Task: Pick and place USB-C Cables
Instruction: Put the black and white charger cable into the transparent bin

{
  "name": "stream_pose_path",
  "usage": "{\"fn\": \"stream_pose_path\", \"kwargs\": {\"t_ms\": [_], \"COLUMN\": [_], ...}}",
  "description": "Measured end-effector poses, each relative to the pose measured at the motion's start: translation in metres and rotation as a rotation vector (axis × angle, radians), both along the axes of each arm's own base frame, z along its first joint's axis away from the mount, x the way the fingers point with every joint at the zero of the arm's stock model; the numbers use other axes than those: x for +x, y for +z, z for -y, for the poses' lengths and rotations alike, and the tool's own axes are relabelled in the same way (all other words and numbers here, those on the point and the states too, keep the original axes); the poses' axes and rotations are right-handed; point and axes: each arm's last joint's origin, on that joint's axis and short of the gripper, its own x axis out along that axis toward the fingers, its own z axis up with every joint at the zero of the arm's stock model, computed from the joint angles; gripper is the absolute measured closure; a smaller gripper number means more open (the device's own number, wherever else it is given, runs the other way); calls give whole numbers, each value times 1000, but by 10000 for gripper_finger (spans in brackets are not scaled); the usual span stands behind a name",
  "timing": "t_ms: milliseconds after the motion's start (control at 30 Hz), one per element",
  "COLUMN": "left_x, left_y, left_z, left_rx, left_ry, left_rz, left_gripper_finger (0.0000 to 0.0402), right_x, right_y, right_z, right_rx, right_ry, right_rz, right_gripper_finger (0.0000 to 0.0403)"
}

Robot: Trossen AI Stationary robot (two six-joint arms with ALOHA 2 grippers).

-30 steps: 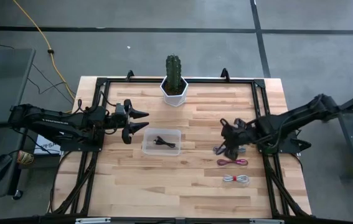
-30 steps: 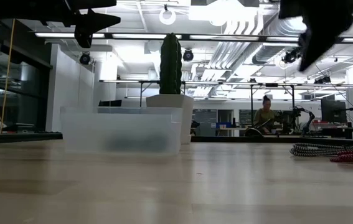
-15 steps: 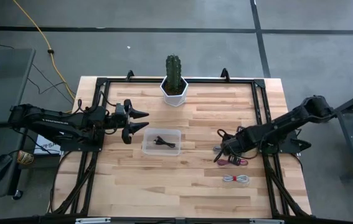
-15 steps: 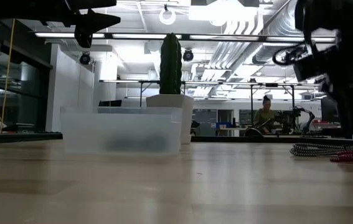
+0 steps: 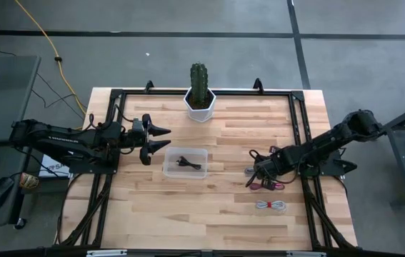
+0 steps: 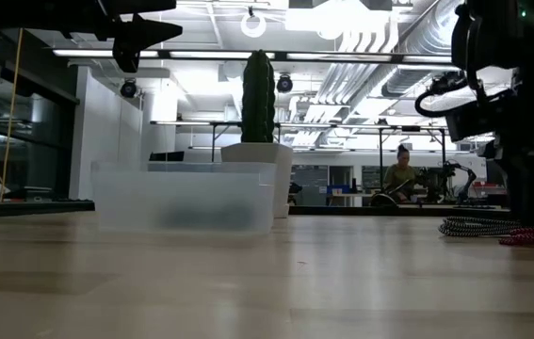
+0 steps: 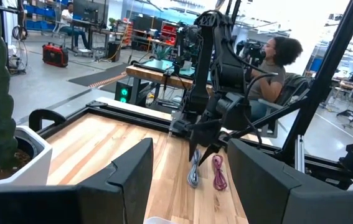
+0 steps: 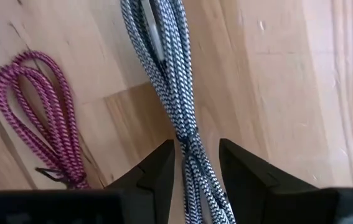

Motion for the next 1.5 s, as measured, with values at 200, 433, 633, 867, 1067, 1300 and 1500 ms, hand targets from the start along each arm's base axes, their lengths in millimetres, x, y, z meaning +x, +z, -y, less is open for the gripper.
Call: {"fn": "stream_pose_path", "kwargs": {"t_ms": [200,433,633,867,1067,1300,1500], "left_x": [0,0,0,0,0,0,0], "left_y": [0,0,0,0,0,0,-1], "left_z": [0,0,0,0,0,0,0], "left_rx": [0,0,0,0,0,0,0], "left_ry": [0,0,1,0,0,1,0], "left_rz": [0,-1,0,0,0,0,-4], "left_gripper_finger": [213,213,213,213,213,213,213], "right_x": [-4,-6,-6,-7,-7,-5,8], "right_y": [-8,-11,-12,-12,-12,6,41], "right_z": [1,2,2,1,1,-1,-2], "right_rx": [4,8,14,34,35,49,-17], "right_ry": [0,1,1,4,8,42,65], "right_rz": [0,6,4,-5,-10,-73,99], "right_gripper_finger": [284,284,303,389,388,398,400]}}
